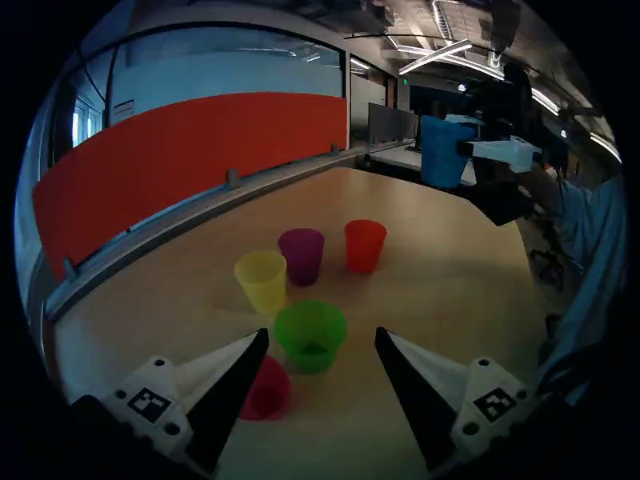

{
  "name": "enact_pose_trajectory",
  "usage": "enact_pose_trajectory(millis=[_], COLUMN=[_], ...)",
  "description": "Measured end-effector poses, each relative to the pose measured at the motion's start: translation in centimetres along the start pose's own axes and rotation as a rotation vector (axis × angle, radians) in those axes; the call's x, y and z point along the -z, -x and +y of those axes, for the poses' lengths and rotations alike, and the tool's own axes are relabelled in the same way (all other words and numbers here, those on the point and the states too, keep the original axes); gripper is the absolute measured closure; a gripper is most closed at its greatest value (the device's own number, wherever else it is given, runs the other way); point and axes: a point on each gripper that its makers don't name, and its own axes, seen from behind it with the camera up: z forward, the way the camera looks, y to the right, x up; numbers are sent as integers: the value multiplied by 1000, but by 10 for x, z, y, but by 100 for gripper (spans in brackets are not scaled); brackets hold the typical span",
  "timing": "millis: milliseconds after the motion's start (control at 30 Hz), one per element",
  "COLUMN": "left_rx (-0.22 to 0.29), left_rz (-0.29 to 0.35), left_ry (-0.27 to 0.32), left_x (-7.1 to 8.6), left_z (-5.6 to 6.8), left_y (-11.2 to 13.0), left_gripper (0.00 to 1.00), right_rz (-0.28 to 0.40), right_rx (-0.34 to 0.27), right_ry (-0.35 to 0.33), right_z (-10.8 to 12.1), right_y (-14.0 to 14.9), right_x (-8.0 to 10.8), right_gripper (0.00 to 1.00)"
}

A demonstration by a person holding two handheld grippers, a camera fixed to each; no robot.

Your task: Pour water

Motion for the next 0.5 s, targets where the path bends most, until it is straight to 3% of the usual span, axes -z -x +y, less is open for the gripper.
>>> enact_pose_trajectory(millis=[500], left_rx=[2], left_rz=[-44], left_ry=[-17], left_x=[-21], left_z=[-7], left_y=[10], left_gripper=[1], right_rz=[42], right_rx=[7], right_ry=[1], right_z=[3], right_y=[-19], right_x=[-1], right_gripper=[10])
